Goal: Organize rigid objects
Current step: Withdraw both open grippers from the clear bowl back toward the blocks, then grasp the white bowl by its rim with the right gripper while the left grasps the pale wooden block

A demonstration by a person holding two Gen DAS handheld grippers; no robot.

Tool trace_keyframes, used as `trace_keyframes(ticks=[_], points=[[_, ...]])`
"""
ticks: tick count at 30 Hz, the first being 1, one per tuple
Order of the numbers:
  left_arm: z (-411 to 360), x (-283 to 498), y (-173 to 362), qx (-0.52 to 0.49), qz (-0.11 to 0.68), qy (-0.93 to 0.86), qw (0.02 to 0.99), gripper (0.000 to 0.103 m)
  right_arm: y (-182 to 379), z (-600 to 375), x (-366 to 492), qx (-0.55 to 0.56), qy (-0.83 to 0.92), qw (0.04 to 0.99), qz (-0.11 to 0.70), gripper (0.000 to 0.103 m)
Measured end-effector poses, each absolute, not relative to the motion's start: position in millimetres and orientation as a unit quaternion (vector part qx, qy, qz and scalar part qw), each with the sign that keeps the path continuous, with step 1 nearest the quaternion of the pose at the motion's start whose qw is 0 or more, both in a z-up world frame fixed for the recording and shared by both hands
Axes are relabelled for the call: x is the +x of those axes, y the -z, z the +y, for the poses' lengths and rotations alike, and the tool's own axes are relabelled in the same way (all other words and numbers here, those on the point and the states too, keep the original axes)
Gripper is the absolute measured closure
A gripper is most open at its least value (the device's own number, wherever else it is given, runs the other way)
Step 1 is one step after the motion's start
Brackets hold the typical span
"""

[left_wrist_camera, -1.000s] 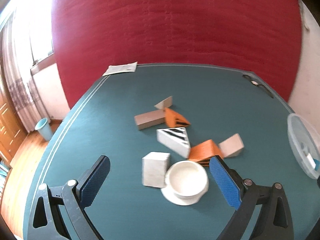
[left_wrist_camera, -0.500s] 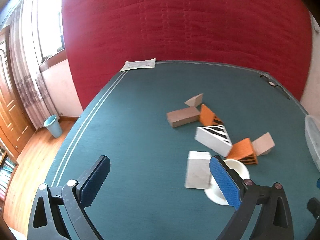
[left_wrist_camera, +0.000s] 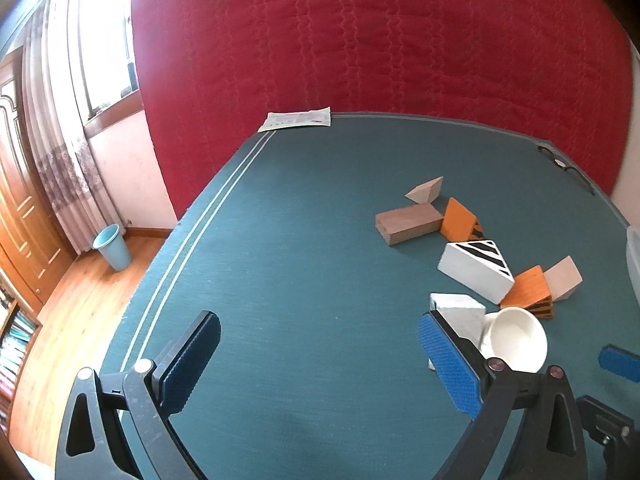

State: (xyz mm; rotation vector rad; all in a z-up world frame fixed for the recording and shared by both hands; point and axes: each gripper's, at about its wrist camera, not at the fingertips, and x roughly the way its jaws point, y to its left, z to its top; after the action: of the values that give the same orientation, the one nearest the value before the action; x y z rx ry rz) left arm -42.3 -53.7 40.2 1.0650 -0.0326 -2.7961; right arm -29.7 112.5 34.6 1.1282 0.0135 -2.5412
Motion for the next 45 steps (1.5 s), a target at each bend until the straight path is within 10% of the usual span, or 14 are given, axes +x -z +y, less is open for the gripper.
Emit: trace_keyframes(ticks=[45], points=[[-19.6,-43.9,-29.8,0.370,-0.036,0.928,0.017,0.002,-20.4,117.8,-19.0,0.405,0.901,0.157,0.015,0.052]])
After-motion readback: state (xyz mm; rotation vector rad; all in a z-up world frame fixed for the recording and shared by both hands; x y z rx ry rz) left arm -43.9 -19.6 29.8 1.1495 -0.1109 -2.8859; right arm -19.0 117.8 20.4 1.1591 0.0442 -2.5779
